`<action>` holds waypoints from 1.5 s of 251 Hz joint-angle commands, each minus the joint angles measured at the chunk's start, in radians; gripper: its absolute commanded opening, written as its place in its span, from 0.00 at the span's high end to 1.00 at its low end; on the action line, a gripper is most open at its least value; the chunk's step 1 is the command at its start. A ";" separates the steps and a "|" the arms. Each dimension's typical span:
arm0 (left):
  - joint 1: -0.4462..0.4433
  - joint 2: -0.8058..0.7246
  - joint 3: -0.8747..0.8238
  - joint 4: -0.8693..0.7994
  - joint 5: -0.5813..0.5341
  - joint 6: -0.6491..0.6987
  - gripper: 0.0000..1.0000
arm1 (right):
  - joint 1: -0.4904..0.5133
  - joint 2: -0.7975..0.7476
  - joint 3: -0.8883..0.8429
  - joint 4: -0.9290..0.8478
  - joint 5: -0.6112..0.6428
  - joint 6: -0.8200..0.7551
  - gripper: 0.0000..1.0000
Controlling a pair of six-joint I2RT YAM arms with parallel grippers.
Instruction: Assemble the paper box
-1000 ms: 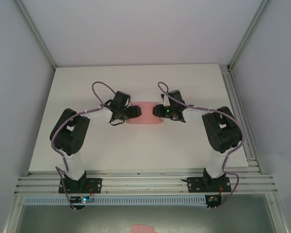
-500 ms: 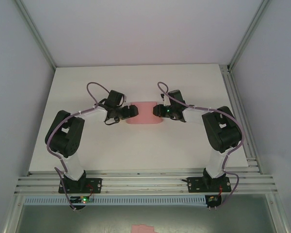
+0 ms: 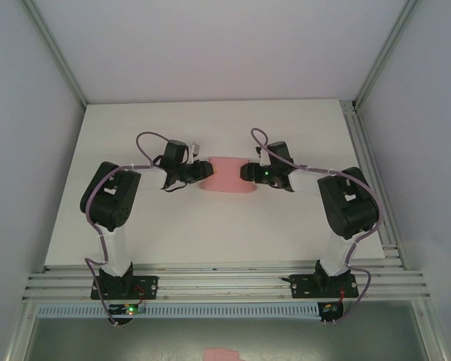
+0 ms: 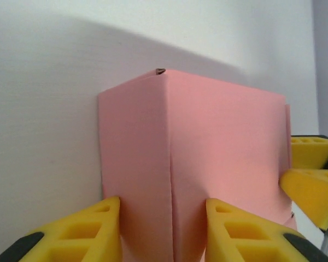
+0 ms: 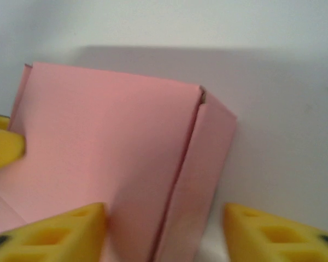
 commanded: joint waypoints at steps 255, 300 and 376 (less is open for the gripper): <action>0.089 -0.043 -0.198 0.337 0.102 -0.035 0.43 | 0.031 0.032 0.033 0.295 -0.368 0.466 0.64; 0.048 -0.311 -0.129 0.045 -0.051 0.317 0.00 | -0.033 -0.135 -0.006 0.113 -0.314 0.424 0.64; -0.332 -0.628 0.028 -0.536 -0.346 1.265 0.00 | -0.116 -0.306 0.062 -0.263 -0.397 0.407 0.58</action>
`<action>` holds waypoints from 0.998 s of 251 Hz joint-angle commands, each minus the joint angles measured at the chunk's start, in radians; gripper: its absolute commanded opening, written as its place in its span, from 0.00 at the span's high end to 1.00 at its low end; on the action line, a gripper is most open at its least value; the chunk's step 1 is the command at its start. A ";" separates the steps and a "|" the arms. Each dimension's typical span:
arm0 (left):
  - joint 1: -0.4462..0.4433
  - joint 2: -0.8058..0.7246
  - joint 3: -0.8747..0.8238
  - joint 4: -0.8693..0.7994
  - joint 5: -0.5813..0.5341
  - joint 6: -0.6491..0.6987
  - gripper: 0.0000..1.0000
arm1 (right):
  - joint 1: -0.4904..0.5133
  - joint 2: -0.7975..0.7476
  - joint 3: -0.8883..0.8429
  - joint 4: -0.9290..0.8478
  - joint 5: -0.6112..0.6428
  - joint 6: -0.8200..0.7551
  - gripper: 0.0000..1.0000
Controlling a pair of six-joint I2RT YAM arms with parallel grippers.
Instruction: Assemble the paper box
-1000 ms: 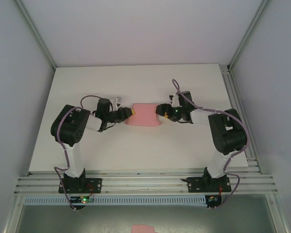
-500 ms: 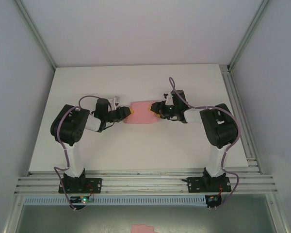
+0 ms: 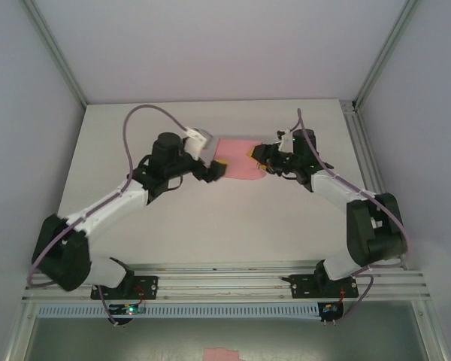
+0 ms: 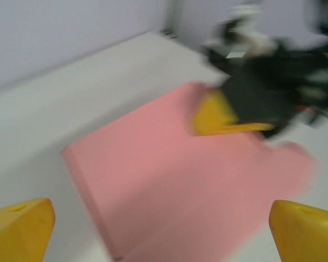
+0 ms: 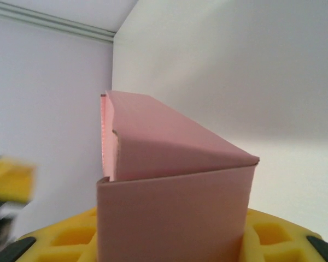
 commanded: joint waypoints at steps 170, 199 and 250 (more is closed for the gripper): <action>-0.279 0.073 0.032 -0.210 -0.584 0.814 0.22 | -0.021 -0.130 0.018 -0.325 -0.267 0.288 0.60; -0.277 0.077 0.028 -0.174 -0.606 0.819 0.34 | -0.023 -0.153 -0.012 -0.293 -0.274 0.312 0.58; -0.277 0.092 0.084 -0.205 -0.593 0.782 0.53 | -0.022 -0.162 -0.033 -0.299 -0.265 0.283 0.49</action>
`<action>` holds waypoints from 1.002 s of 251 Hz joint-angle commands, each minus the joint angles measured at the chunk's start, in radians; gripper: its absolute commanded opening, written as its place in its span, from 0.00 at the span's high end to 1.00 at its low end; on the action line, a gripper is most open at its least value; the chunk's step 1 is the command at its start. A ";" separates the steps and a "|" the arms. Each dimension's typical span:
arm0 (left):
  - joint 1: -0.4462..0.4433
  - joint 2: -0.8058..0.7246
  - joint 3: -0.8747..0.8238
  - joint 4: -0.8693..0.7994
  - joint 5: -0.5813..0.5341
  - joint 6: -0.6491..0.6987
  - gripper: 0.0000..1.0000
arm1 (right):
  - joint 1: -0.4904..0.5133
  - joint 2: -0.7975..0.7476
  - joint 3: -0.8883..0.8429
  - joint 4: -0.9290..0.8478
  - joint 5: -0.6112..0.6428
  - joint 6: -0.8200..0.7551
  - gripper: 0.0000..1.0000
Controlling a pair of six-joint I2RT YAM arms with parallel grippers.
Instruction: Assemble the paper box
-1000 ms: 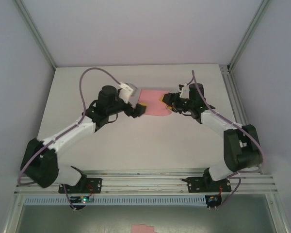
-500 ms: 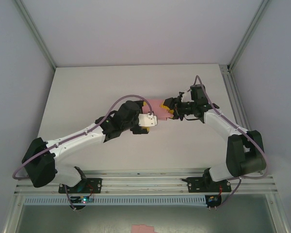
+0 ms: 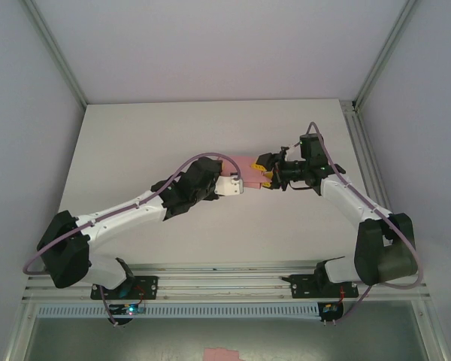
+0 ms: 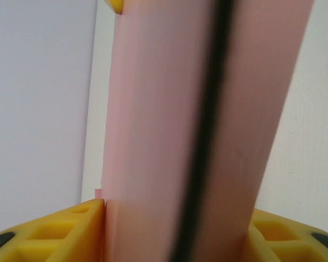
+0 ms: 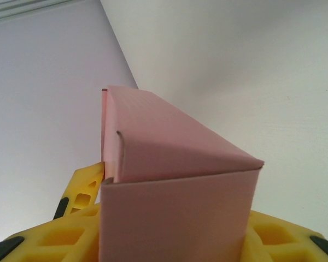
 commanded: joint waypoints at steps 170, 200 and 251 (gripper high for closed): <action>0.150 0.183 0.267 -0.692 0.425 -0.210 0.58 | -0.039 -0.560 -0.085 -0.053 0.344 -1.087 0.15; 0.149 0.236 0.294 -0.731 0.451 -0.197 0.58 | 0.031 -0.490 -0.070 -0.097 0.307 -1.156 0.31; 0.148 0.265 0.296 -0.740 0.476 -0.172 0.56 | 0.175 -0.314 0.009 -0.252 0.466 -1.275 0.42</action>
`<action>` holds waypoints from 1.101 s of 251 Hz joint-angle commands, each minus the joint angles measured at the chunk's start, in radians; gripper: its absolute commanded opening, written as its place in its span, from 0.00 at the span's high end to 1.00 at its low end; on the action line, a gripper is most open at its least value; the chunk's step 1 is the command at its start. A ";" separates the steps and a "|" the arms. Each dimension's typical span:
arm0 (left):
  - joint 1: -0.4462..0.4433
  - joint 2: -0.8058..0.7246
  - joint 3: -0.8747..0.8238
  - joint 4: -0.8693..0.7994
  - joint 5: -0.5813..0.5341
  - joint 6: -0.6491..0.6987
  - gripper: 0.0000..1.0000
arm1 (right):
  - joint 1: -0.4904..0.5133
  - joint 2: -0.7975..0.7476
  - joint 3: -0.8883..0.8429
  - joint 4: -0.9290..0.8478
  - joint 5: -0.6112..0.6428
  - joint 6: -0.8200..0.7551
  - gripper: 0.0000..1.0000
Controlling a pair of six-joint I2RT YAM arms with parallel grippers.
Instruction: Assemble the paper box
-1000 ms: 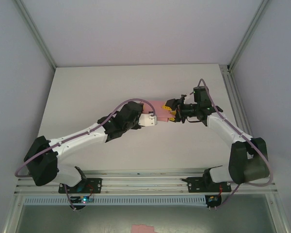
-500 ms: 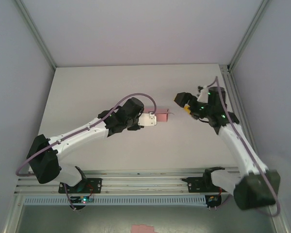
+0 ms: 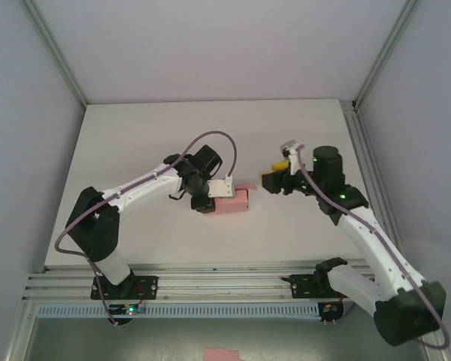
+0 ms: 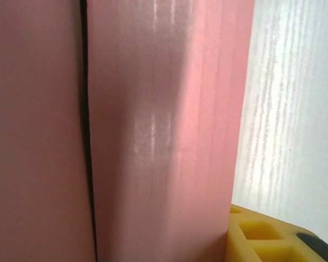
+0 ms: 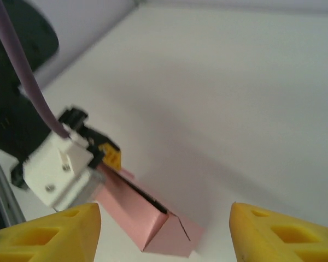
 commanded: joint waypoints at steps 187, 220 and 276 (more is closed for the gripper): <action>0.002 0.103 0.070 -0.099 0.027 -0.002 0.57 | 0.141 0.367 0.172 -0.242 0.134 -0.240 0.57; 0.005 0.107 0.072 -0.102 0.030 0.002 0.57 | 0.141 0.344 0.172 -0.256 0.118 -0.244 0.54; 0.006 0.109 0.075 -0.111 0.036 0.012 0.57 | 0.138 0.313 0.156 -0.242 0.064 -0.270 0.54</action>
